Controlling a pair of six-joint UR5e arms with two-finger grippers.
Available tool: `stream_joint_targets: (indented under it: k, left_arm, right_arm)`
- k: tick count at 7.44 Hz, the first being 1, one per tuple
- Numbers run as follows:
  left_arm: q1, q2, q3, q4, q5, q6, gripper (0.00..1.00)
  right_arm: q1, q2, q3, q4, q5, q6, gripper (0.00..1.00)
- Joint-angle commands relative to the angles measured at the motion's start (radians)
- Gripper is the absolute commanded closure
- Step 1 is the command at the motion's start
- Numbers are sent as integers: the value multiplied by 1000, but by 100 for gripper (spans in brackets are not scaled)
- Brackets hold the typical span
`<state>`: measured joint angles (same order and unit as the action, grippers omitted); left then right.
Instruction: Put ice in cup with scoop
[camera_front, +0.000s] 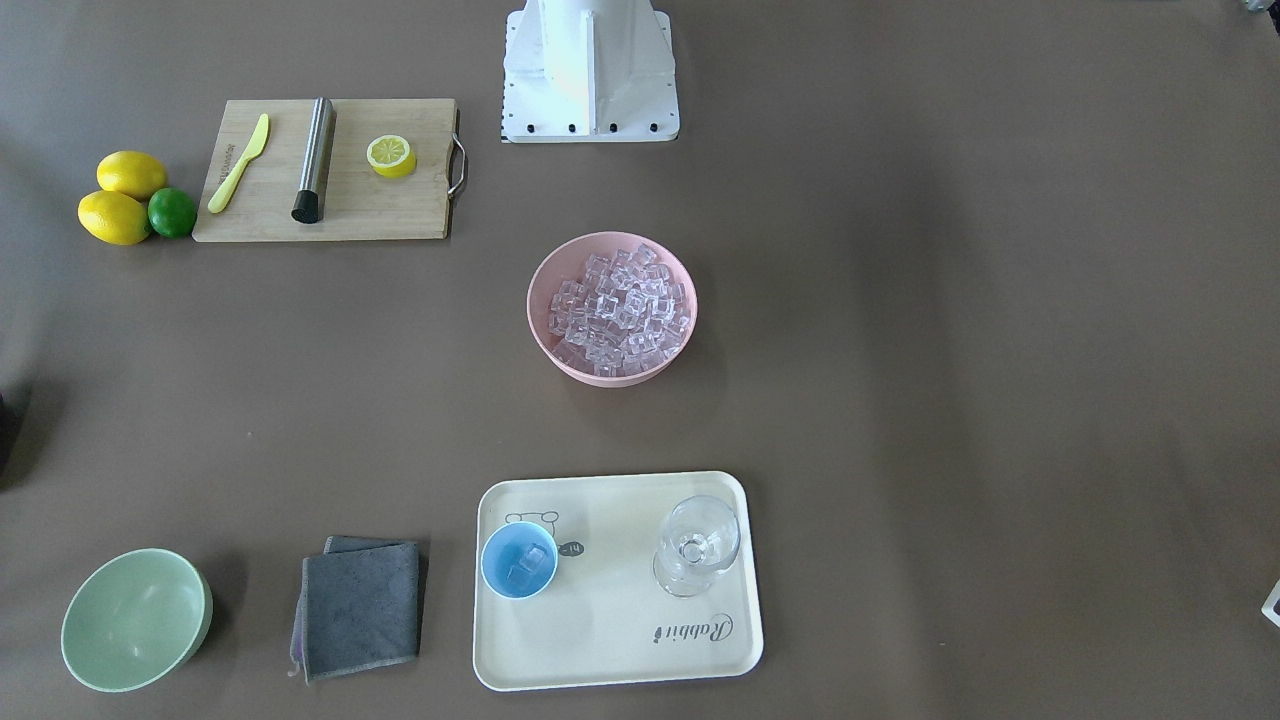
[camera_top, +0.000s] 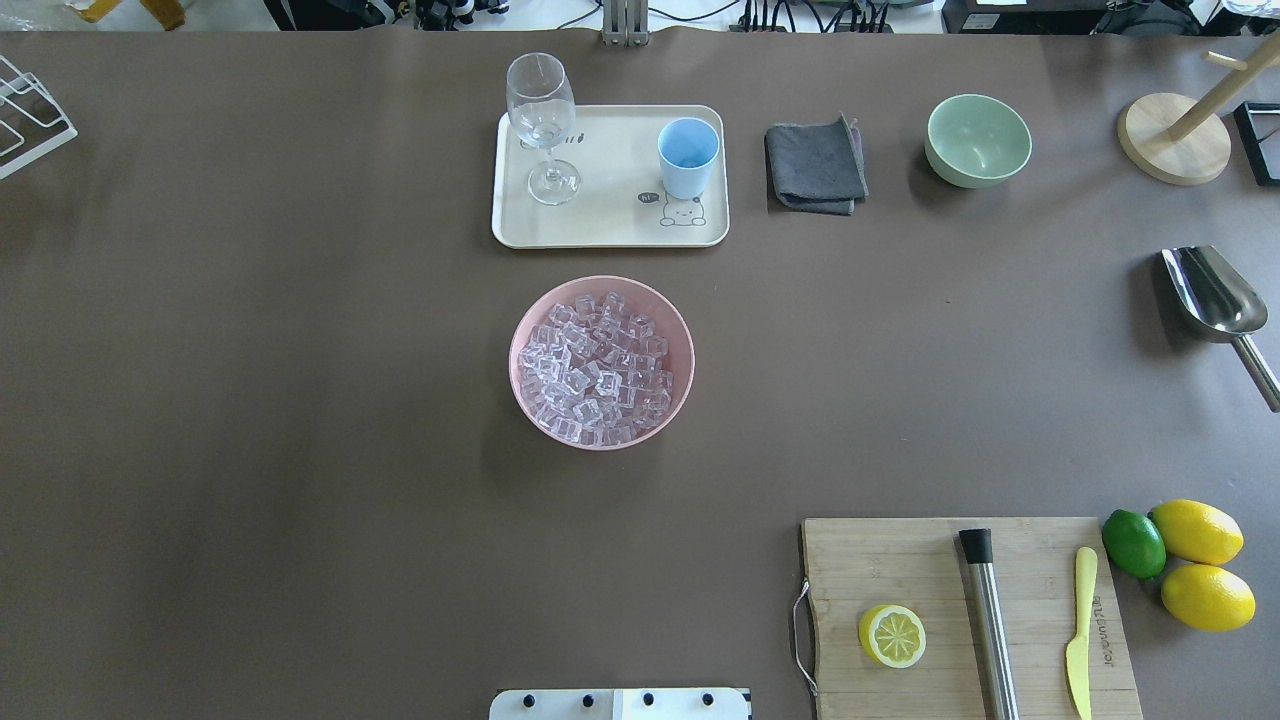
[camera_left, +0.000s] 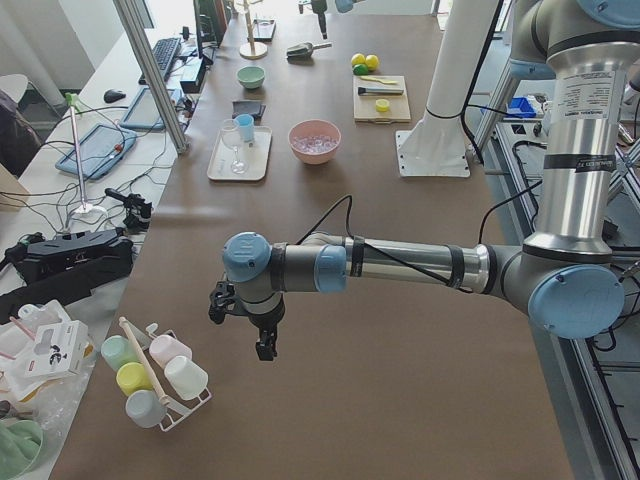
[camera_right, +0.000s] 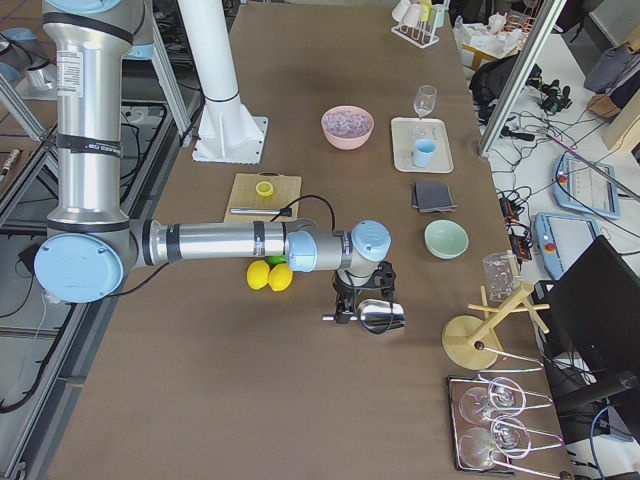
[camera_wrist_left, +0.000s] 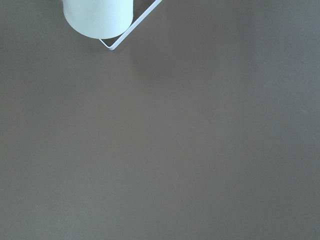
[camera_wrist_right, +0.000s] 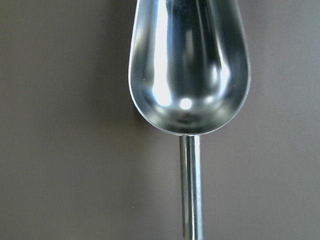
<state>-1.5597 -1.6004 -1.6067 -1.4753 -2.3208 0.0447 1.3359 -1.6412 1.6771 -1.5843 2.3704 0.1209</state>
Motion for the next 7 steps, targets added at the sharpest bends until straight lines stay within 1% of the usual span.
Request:
stream_joint_targets:
  k: [1, 2, 3, 5, 7]
  left_arm:
    - [1, 5, 8, 1, 1, 4, 1]
    - [1, 8, 8, 1, 1, 4, 2]
    - [3, 5, 5, 1, 1, 4, 2]
    - [3, 2, 1, 0, 0, -2, 2]
    - [41, -13, -4, 1, 1, -2, 2]
  right_arm:
    - [193, 4, 55, -183, -2, -282, 0]
    - [276, 33, 62, -292, -3, -358, 0]
    - [334, 28, 78, -333, -8, -365, 0]
    - [351, 15, 81, -332, -23, -363, 0]
    - [356, 17, 81, -324, -33, -357, 0]
